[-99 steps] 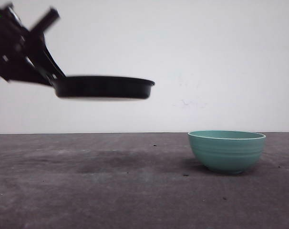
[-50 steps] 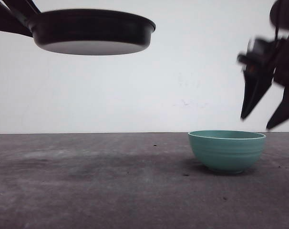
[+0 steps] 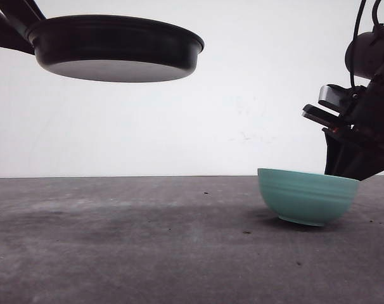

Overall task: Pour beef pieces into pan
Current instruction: 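Lower the right gripper to the mint-green bowl rim and grasp it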

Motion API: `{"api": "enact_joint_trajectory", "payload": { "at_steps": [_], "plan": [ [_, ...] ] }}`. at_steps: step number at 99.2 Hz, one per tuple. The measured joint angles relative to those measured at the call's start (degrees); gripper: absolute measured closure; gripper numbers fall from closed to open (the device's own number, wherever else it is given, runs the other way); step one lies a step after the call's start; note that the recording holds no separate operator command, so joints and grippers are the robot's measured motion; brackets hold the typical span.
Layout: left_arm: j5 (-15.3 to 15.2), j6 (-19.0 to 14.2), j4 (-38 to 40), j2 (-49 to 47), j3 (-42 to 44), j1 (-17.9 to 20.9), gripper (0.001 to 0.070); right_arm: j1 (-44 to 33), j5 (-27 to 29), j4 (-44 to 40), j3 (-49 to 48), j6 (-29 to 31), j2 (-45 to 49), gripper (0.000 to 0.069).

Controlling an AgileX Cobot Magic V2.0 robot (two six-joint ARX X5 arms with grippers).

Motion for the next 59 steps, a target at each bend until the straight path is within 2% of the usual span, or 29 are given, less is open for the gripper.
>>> {"api": "enact_joint_trajectory", "payload": {
  "at_steps": [12, 29, 48, 59],
  "plan": [
    [0.0, 0.0, -0.1, 0.4, 0.0, 0.0, 0.0659, 0.2, -0.2, 0.7, 0.0, 0.2, 0.3, 0.0676],
    [-0.1, 0.0, -1.5, 0.6, 0.0, -0.7, 0.0659, 0.4, -5.2, 4.6, 0.0, 1.6, -1.1, 0.0677],
    [-1.0, -0.2, -1.4, 1.7, 0.0, -2.9, 0.0659, 3.2, -4.7, 7.6, 3.3, 3.1, -13.2, 0.0677],
    [-1.1, -0.9, -1.4, 3.5, 0.0, -4.6, 0.0659, 8.3, -1.6, 10.2, 7.7, 3.7, -20.0, 0.0677]
  ]
}}
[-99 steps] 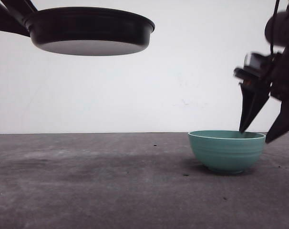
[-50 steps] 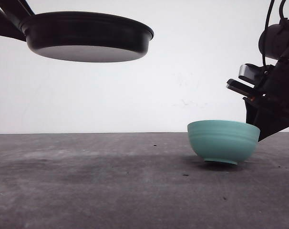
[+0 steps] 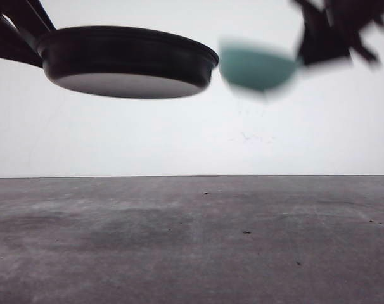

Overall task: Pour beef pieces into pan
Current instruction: 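Lower the right gripper to the mint-green bowl rim and grasp it, then lift the bowl with the right gripper and tip cubes into the raised pan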

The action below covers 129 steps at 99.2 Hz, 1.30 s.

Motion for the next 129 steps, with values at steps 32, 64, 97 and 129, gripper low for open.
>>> {"api": "enact_joint_trajectory", "payload": {
  "at_steps": [32, 64, 97, 129],
  "plan": [
    [-0.2, -1.1, -1.6, 3.7, 4.2, -4.5, 0.0659, 20.7, 17.6, -2.7, 3.8, -3.1, -6.1, 0.0678],
    [-1.1, -0.3, -6.5, 5.9, 10.8, -4.9, 0.0659, 37.2, 53.4, -0.2, 3.4, -18.1, -5.7, 0.0678],
    [-1.4, -0.2, -7.7, 6.2, 12.5, -4.9, 0.0659, 43.9, 67.3, 12.6, 3.4, -43.2, -5.7, 0.0678],
    [-1.4, -0.2, -7.6, 7.7, 17.4, -4.9, 0.0659, 44.3, 67.8, 21.6, 3.4, -62.3, -4.9, 0.0678]
  ]
}}
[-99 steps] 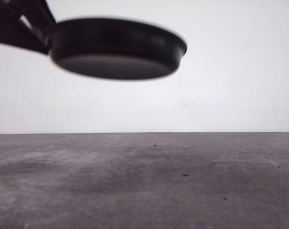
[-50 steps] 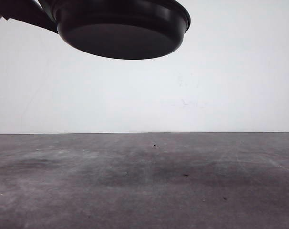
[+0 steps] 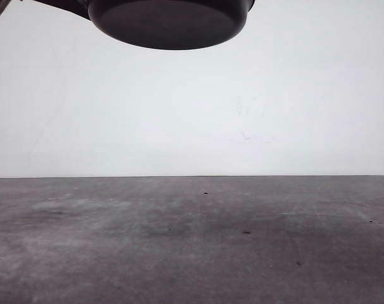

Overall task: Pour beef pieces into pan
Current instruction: 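Lift the bowl with the right gripper and tip cubes into the raised pan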

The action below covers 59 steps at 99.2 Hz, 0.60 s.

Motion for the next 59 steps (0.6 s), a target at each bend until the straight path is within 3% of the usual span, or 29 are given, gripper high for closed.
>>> {"api": "enact_joint_trajectory", "payload": {
  "at_steps": [18, 59],
  "plan": [
    [0.0, 0.0, -0.1, 1.9, 3.1, 0.0, 0.0659, 1.9, -2.0, 6.5, 0.0, -9.0, 0.0, 0.0678],
    [0.0, 1.0, -2.9, 5.0, 9.0, 0.0, 0.0659, 3.3, -6.0, 12.0, 0.0, -24.1, 0.7, 0.0678]
  ]
}}
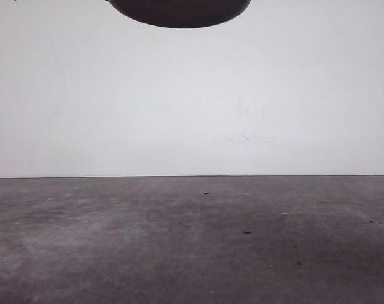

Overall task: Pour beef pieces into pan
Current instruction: 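Lift the bowl with the right gripper and tip cubes into the raised pan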

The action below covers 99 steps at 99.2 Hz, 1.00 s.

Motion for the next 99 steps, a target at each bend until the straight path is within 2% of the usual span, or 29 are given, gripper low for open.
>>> {"api": "enact_joint_trajectory", "payload": {
  "at_steps": [22, 32, 79, 99],
  "plan": [
    [0.0, 0.2, -0.1, 0.3, 0.0, 0.2, 0.0659, 0.0, -2.7, 4.9, 0.0, -7.5, 0.0, 0.0678],
    [0.0, 0.2, -0.2, 0.4, 0.0, 0.2, 0.0659, 0.0, -3.3, 6.2, 0.0, -9.0, 0.0, 0.0678],
    [0.0, 0.4, -0.3, 0.5, 0.0, 0.2, 0.0660, -2.5, -4.5, 6.4, 0.0, -9.6, 2.3, 0.0678],
    [-0.1, 1.1, -0.3, 0.5, 0.0, 0.2, 0.0660, -1.8, -4.5, 11.2, 0.0, -10.0, 2.3, 0.0678]
  ]
}}
